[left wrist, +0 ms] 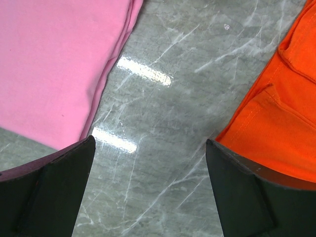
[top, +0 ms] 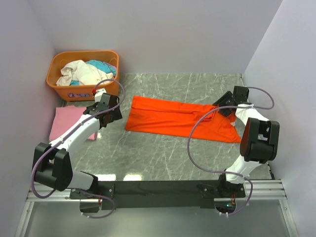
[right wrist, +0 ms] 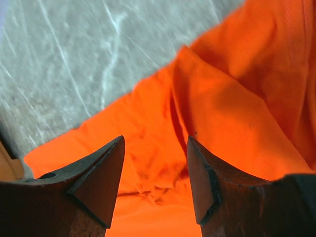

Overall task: Fold and stack the t-shirts
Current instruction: Fold the T-shirt at the center of the board.

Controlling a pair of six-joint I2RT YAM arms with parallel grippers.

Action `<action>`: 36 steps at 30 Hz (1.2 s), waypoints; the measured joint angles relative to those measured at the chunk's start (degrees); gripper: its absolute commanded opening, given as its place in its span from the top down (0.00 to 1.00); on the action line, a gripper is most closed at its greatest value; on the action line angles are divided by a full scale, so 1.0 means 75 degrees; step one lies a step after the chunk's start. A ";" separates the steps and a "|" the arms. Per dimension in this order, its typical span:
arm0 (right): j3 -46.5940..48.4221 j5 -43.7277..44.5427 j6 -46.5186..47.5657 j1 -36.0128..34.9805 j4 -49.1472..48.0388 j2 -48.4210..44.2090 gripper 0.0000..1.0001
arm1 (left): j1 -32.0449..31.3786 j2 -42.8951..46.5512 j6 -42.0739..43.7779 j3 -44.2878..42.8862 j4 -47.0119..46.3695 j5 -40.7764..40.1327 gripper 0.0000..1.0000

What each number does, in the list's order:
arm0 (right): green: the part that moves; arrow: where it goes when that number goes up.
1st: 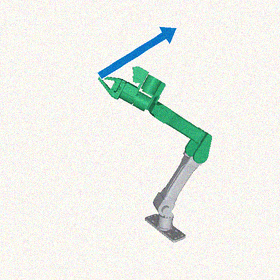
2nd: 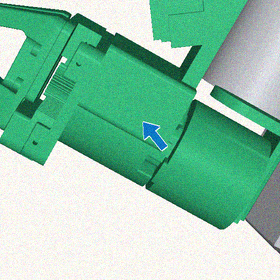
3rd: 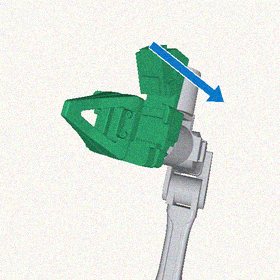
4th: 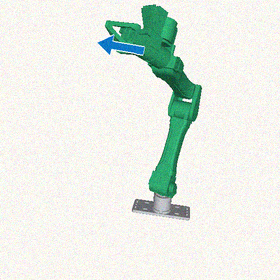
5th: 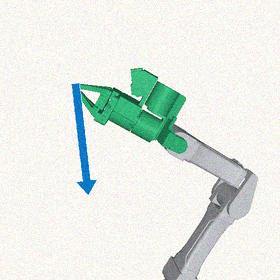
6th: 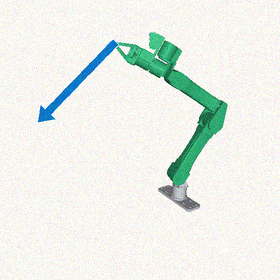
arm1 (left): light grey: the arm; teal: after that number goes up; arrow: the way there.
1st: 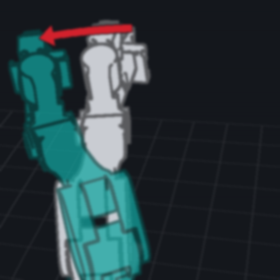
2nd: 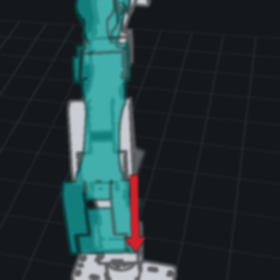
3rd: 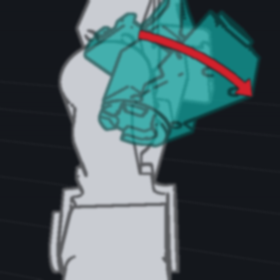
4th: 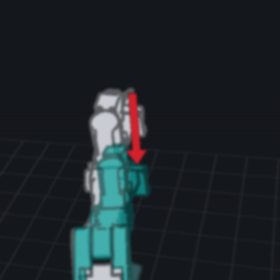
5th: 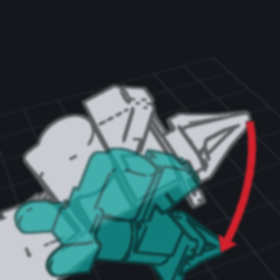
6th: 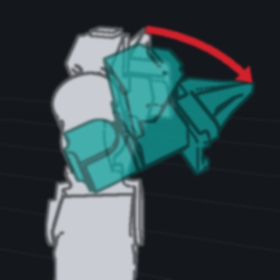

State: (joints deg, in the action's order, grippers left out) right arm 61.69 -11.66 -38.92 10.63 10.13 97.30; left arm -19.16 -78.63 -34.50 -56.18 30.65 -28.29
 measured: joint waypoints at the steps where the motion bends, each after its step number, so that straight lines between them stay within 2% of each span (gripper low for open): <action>1: -0.0143 0.0006 -0.0009 0.0000 0.0003 -0.0073 0.40 | 0.0000 0.0000 0.0000 0.0000 0.0000 0.0000 0.00; 9: -0.0903 -0.0076 -0.0236 -0.0038 -0.0090 -0.0140 0.40 | 0.0000 0.0006 0.0000 0.0000 -0.0003 0.0006 0.01; 19: -0.0997 -0.0221 -0.0449 -0.0277 -0.0329 -0.0023 0.40 | 0.0000 0.0006 0.0000 0.0000 0.0000 0.0006 0.00; 27: -0.0705 -0.0268 -0.0493 -0.0501 -0.0315 0.0154 0.40 | 0.0000 0.0006 0.0000 0.0000 0.0000 0.0006 0.00; 36: 0.0187 -0.0414 -0.0519 -0.0729 -0.0201 0.0627 0.40 | 0.0000 0.0006 0.0000 0.0000 0.0000 0.0006 0.00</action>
State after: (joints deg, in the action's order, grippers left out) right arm 63.09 -14.76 -42.81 5.17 8.62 102.00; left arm -19.16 -78.59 -34.50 -56.18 30.65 -28.25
